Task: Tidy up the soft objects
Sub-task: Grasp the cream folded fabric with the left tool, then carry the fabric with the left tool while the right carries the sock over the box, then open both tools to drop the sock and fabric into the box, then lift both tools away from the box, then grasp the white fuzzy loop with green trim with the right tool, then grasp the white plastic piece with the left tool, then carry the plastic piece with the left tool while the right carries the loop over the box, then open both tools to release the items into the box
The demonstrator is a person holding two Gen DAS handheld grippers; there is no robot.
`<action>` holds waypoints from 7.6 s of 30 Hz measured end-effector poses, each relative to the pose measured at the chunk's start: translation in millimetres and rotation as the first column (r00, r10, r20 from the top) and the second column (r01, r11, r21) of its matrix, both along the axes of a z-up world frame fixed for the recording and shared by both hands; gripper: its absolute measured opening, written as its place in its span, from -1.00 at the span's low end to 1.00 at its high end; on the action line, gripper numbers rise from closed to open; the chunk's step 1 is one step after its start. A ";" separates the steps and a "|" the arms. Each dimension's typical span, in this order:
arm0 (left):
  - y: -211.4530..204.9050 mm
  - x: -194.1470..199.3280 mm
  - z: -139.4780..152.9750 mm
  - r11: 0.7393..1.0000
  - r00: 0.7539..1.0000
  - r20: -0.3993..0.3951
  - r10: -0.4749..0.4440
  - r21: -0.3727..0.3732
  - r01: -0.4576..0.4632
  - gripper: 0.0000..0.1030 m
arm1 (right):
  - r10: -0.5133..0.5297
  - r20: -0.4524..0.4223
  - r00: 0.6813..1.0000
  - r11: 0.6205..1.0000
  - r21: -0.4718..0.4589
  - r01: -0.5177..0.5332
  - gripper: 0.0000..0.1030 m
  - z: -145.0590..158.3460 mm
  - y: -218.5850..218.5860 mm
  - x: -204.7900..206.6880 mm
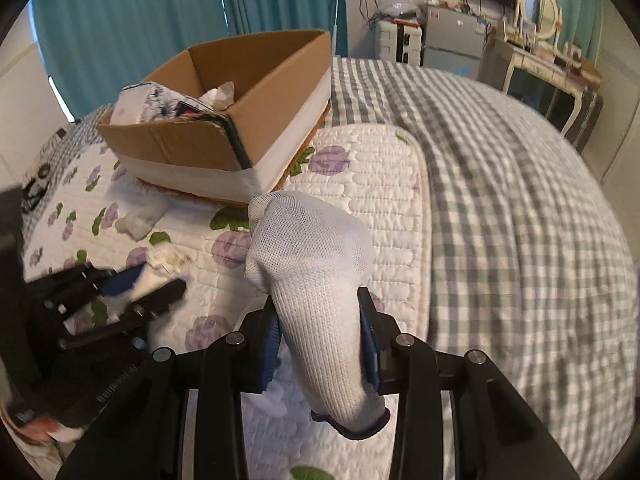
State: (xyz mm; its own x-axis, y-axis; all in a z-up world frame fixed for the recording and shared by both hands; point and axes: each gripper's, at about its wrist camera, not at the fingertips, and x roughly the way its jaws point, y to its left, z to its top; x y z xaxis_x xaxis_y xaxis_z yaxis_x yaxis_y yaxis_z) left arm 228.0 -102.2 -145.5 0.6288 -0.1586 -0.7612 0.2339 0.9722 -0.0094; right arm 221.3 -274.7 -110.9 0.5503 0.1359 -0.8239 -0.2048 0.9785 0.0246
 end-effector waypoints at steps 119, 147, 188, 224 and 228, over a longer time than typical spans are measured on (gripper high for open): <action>83.6 -24.3 -29.0 0.997 0.996 0.023 0.082 -0.011 -0.081 0.70 | -0.171 -0.080 0.982 0.984 0.035 0.174 0.82 -68.4 47.8 -37.4; 104.8 50.3 -32.6 0.992 0.992 0.024 0.124 -0.028 -0.123 0.67 | -0.160 0.026 0.987 0.980 0.123 0.155 -0.25 -47.6 80.8 23.1; 108.7 -35.6 129.3 0.999 0.976 0.216 -0.031 -0.027 0.038 -0.34 | -0.012 0.219 0.976 0.993 0.116 -0.014 -0.25 126.6 103.3 -66.7; 73.2 185.8 83.1 1.000 0.973 0.229 -0.013 0.010 0.011 0.11 | -0.101 0.165 0.981 0.984 0.162 0.074 0.58 64.4 74.1 191.2; 70.9 174.1 94.7 0.999 0.970 0.244 -0.018 0.040 0.008 0.15 | -0.122 0.199 0.972 0.985 0.147 0.094 0.63 82.1 69.4 181.3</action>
State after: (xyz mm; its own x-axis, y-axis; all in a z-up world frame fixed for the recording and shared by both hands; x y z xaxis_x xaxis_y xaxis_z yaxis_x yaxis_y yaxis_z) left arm 402.1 -31.3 -50.8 0.7946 -0.1418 -0.5904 0.2371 0.9676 0.0867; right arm 402.6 -205.4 -28.7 0.7239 0.1688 -0.6690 -0.1125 0.9855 0.1270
